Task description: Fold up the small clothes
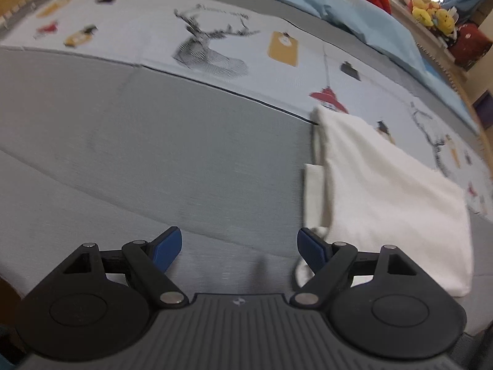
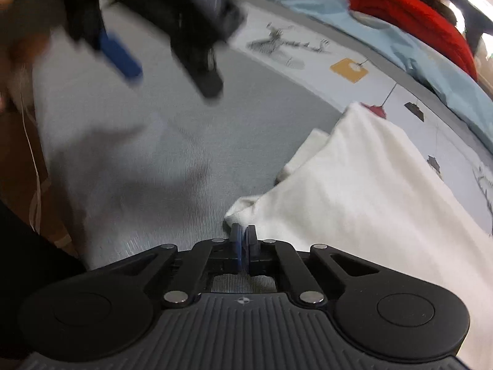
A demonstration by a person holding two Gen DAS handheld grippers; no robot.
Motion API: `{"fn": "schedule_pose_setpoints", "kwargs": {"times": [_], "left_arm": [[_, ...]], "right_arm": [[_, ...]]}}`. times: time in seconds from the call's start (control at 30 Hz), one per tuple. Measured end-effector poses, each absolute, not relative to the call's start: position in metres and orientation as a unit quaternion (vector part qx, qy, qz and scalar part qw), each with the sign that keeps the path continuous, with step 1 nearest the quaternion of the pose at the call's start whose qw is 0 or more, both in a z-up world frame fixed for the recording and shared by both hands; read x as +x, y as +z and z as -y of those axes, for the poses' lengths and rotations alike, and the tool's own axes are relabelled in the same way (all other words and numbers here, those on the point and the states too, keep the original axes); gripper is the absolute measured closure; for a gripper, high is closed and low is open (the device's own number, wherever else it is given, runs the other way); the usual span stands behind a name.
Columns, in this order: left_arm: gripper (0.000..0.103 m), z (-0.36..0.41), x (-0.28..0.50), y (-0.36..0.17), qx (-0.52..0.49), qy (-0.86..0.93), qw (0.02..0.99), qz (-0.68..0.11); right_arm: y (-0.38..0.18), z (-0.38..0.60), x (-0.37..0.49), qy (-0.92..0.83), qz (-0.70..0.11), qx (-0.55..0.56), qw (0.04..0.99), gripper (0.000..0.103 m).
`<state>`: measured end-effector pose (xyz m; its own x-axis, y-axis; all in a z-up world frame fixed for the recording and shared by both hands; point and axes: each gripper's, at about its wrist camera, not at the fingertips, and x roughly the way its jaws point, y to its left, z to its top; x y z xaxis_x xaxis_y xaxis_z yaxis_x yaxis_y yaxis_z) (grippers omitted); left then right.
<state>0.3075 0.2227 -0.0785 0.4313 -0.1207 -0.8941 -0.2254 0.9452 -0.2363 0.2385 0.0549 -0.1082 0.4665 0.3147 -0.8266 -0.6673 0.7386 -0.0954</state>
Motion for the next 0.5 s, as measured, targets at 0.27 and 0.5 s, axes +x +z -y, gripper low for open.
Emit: {"fn": "schedule_pose_setpoints", "kwargs": {"times": [0.27,0.5], "left_arm": [[0.016,-0.196,0.355,-0.101,-0.276,-0.043,0.786,-0.551],[0.016,-0.19,0.398,-0.121,-0.315,-0.017,0.772,-0.552]], "right_arm": [[-0.057,-0.019,0.234,0.312,-0.378,-0.134,0.861,0.103],[-0.054,0.004,0.235,0.325,-0.399,-0.135,0.847,0.103]]}}
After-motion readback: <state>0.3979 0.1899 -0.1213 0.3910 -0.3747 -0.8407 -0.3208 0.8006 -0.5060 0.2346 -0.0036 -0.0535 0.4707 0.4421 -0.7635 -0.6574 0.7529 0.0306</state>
